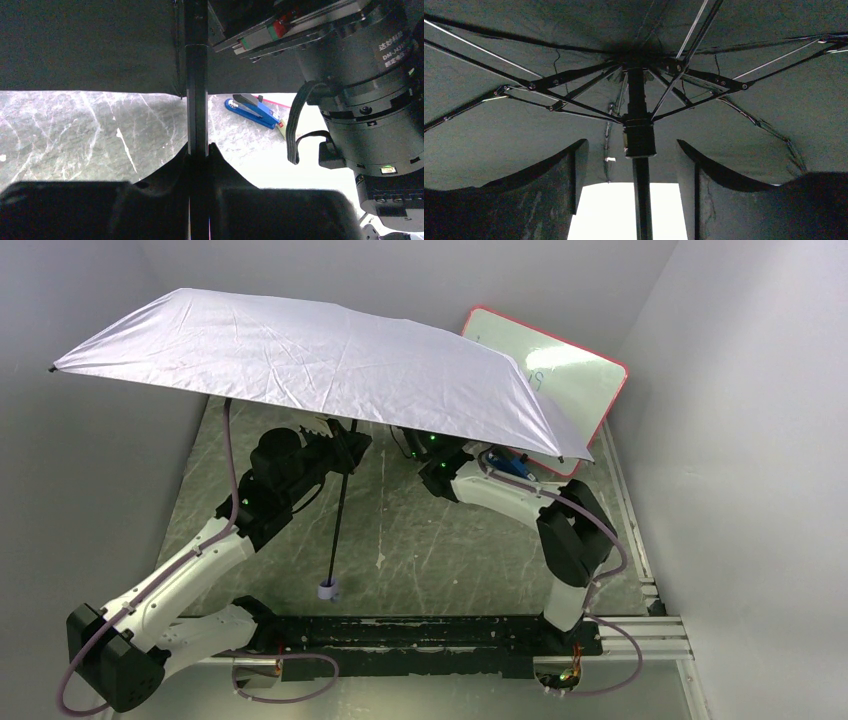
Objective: Put away the umbrella
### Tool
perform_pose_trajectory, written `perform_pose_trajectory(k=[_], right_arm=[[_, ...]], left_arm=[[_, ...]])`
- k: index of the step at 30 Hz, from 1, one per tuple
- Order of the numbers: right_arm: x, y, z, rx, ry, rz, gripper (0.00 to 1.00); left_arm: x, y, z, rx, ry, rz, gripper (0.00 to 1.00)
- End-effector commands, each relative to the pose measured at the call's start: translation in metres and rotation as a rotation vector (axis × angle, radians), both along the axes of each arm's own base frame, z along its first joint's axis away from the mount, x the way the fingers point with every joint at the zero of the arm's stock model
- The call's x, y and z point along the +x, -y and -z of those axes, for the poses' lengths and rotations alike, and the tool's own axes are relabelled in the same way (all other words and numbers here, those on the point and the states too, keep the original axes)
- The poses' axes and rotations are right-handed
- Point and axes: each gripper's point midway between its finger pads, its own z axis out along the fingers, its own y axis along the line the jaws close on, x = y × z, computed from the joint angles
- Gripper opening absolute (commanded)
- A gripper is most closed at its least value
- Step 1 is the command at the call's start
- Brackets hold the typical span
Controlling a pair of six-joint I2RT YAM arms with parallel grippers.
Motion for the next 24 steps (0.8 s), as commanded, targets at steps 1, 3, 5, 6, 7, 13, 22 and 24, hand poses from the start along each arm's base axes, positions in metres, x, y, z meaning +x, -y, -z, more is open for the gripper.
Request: perform_pose_trajectory(k=[1, 3, 5, 6, 7, 13, 22, 24], right_arm=[[0.0010, -0.0028, -0.0089, 0.012, 0.022, 0.007, 0.64], [0.0011, -0.0028, -0.0093, 0.016, 0.023, 0.007, 0.63], [0.0023, -0.0025, -0.0087, 0.016, 0.022, 0.010, 0.61], [0.0025, -0.0023, -0.0088, 0.016, 0.022, 0.012, 0.60], [0.0027, -0.0017, -0.0093, 0.018, 0.024, 0.014, 0.59], [0.0038, 0.0023, -0.0107, 0.014, 0.030, 0.031, 0.53], [-0.0009, 0.0042, -0.0102, -0.023, 0.079, 0.033, 0.00], [-0.0052, 0.0012, -0.0071, -0.040, 0.087, 0.012, 0.00]], left_arm=[[-0.0038, -0.0001, -0.0132, -0.005, 0.052, 0.024, 0.05], [-0.0044, -0.0007, -0.0128, -0.006, 0.051, 0.022, 0.05], [-0.0047, -0.0009, -0.0129, -0.007, 0.051, 0.022, 0.05], [-0.0047, -0.0009, -0.0126, -0.004, 0.050, 0.023, 0.05], [-0.0049, -0.0010, -0.0132, -0.004, 0.051, 0.023, 0.05], [-0.0048, -0.0008, -0.0127, -0.003, 0.050, 0.024, 0.05], [-0.0053, -0.0015, -0.0115, 0.000, 0.049, 0.023, 0.05], [-0.0047, -0.0010, -0.0117, -0.002, 0.048, 0.023, 0.05]])
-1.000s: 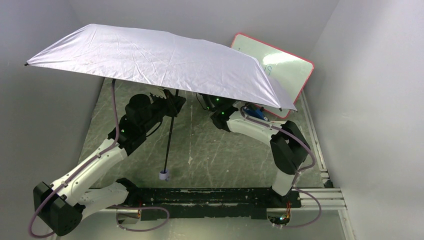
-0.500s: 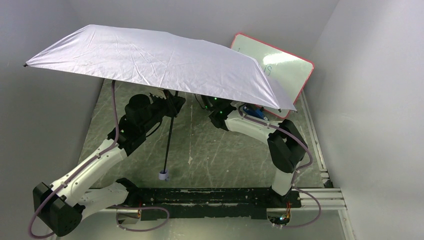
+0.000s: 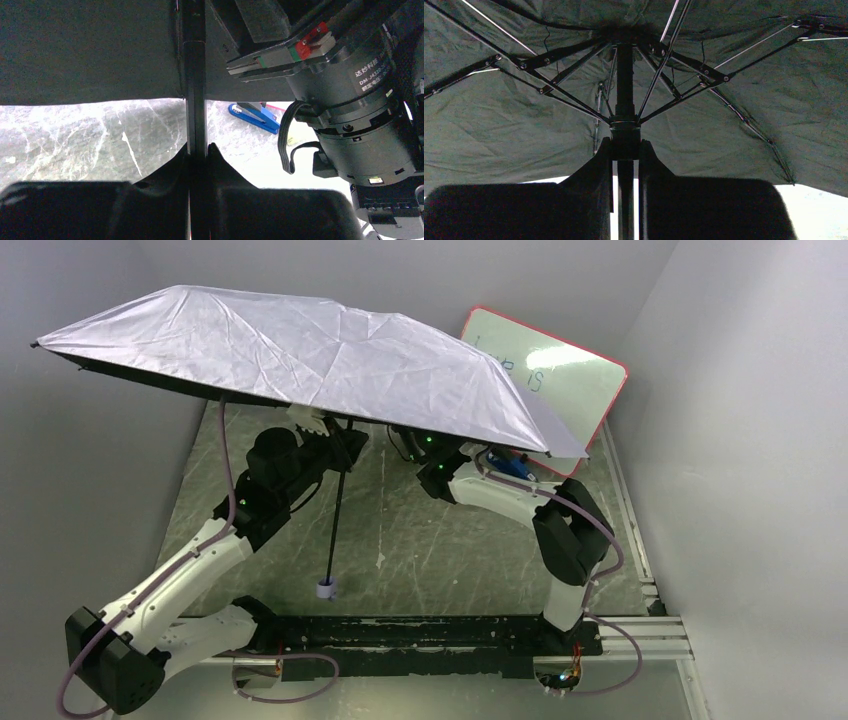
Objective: Put away the umbrella
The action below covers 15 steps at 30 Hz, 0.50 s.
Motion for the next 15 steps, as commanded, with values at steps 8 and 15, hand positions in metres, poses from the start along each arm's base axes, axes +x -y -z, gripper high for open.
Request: perform_pose_trajectory(k=[8, 15], right_arm=[[-0.025, 0.006, 0.024, -0.028, 0.002, -0.050, 0.00], [-0.058, -0.007, 0.065, -0.088, -0.081, -0.085, 0.00]], left_arm=[[0.002, 0.003, -0.010, -0.010, 0.032, 0.005, 0.05], [0.012, 0.002, -0.020, -0.026, 0.049, -0.033, 0.05]])
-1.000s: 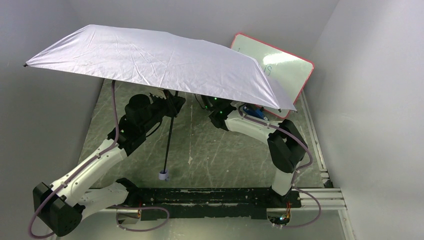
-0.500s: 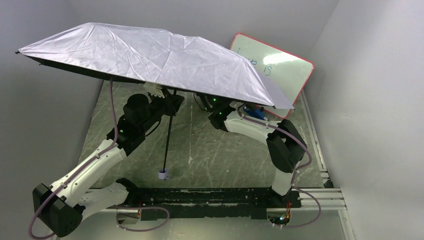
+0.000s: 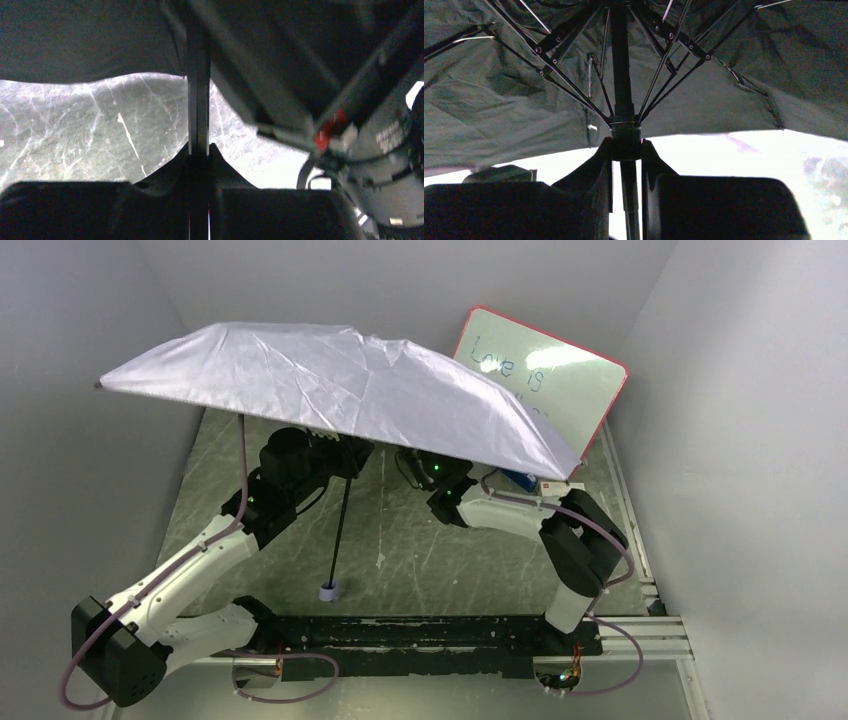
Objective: Put away the umbrella
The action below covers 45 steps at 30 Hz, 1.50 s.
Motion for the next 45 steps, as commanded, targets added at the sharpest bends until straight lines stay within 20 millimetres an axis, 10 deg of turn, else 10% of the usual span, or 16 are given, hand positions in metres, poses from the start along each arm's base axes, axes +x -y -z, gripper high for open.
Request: perform_pose_trajectory(k=[1, 9, 15, 19, 23, 33, 40, 45], right_arm=[[-0.030, -0.014, 0.025, -0.053, -0.048, -0.046, 0.00], [-0.024, 0.000, 0.005, -0.031, -0.064, 0.045, 0.00], [-0.003, 0.025, -0.040, 0.031, -0.048, 0.140, 0.00], [0.007, 0.040, -0.055, 0.068, -0.036, 0.183, 0.00], [0.014, 0.050, -0.066, 0.096, -0.019, 0.202, 0.00], [0.019, 0.066, -0.076, 0.110, 0.012, 0.240, 0.00], [0.019, 0.065, -0.072, 0.079, 0.037, 0.217, 0.00], [0.013, 0.064, -0.055, 0.008, 0.044, 0.203, 0.00]], left_arm=[[0.015, -0.003, -0.046, -0.074, 0.123, -0.054, 0.05], [0.011, 0.006, -0.040, -0.047, 0.117, 0.008, 0.05], [-0.006, 0.012, -0.019, -0.037, 0.074, 0.091, 0.36], [-0.017, 0.015, -0.011, -0.062, 0.046, 0.129, 0.76], [-0.025, 0.018, -0.002, -0.080, 0.004, 0.161, 0.86], [-0.043, 0.019, 0.013, -0.076, -0.054, 0.217, 0.62], [-0.035, 0.020, 0.015, -0.074, -0.076, 0.188, 0.07], [-0.015, 0.018, 0.002, -0.079, -0.063, 0.106, 0.05]])
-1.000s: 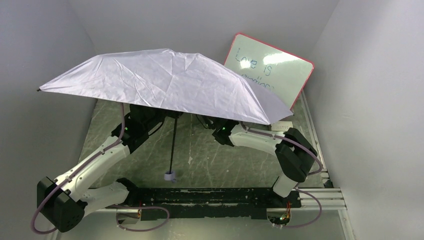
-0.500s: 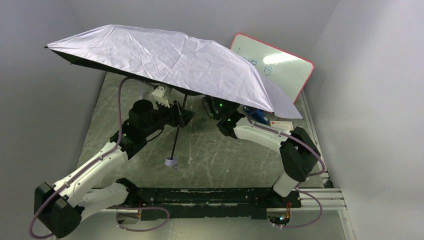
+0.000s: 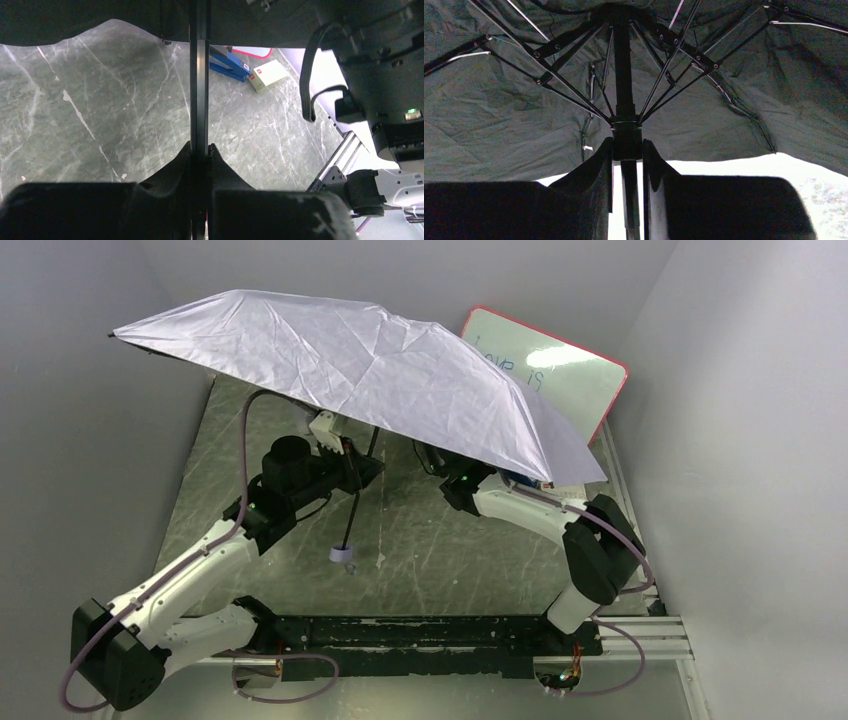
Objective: Put away the umbrella
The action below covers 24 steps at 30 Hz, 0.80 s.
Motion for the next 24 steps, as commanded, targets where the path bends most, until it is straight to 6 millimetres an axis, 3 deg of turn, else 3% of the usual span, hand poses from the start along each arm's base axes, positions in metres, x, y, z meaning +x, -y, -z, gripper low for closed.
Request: perform_pose_trajectory(k=[1, 4, 7, 11, 14, 19, 20, 24], right_arm=[[-0.020, 0.016, -0.028, 0.045, 0.081, -0.018, 0.00], [-0.032, 0.004, -0.001, 0.011, 0.034, -0.077, 0.00], [-0.058, -0.019, 0.028, -0.052, -0.008, -0.144, 0.00], [-0.083, -0.034, 0.063, -0.066, -0.079, -0.200, 0.00], [-0.082, -0.031, 0.069, -0.046, -0.104, -0.191, 0.00], [-0.076, -0.024, 0.058, -0.018, -0.103, -0.142, 0.00], [-0.073, -0.022, 0.055, -0.007, -0.106, -0.127, 0.00], [-0.059, -0.010, 0.033, 0.035, -0.105, -0.056, 0.00]], left_arm=[[0.022, -0.002, -0.025, -0.023, 0.031, -0.088, 0.05], [0.034, 0.002, -0.041, -0.031, 0.064, -0.103, 0.05], [0.045, 0.005, -0.055, -0.038, 0.094, -0.121, 0.05], [0.052, 0.005, -0.063, -0.037, 0.121, -0.136, 0.05], [0.052, 0.004, -0.061, -0.028, 0.124, -0.138, 0.05], [0.046, 0.001, -0.056, -0.025, 0.122, -0.134, 0.05], [0.045, 0.001, -0.054, -0.018, 0.119, -0.130, 0.08], [0.037, 0.000, -0.043, 0.020, 0.101, -0.098, 0.48]])
